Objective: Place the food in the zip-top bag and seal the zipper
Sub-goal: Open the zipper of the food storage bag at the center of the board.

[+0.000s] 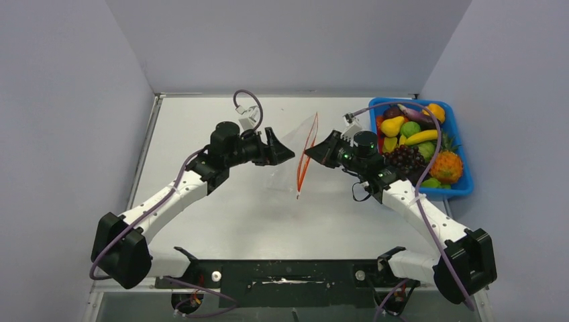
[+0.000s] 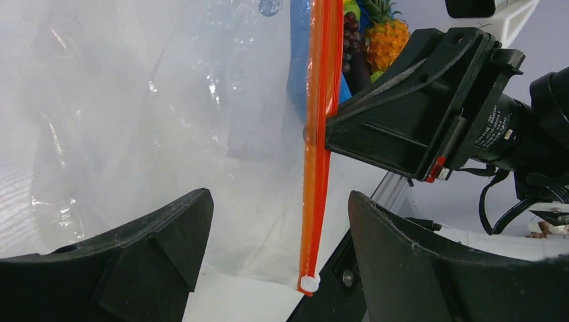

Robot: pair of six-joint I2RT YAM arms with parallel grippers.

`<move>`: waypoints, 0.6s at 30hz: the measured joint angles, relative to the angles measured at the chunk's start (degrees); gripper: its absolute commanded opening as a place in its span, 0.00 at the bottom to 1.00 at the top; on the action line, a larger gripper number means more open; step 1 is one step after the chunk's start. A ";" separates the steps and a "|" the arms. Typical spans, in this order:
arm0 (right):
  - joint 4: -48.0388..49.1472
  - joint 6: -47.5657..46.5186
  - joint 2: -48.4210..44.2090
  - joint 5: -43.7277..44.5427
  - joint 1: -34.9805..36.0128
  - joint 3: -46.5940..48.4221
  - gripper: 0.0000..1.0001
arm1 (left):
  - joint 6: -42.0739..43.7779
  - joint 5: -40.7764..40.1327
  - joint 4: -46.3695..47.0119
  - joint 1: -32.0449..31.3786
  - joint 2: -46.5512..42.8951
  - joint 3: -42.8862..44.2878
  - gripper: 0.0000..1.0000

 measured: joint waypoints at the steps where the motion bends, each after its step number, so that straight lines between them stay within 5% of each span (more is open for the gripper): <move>1: 1.03 0.72 0.28 -0.46 0.02 0.00 0.00 | 0.02 0.24 0.00 -0.09 0.55 0.46 0.74; 13: 8.35 5.53 1.07 -2.29 0.52 0.00 0.00 | 1.86 -0.70 -0.02 -1.97 4.61 3.37 0.74; 18: 9.79 6.14 1.31 -2.34 0.76 -0.09 0.00 | 3.02 -2.71 -1.36 -2.43 6.12 4.52 0.66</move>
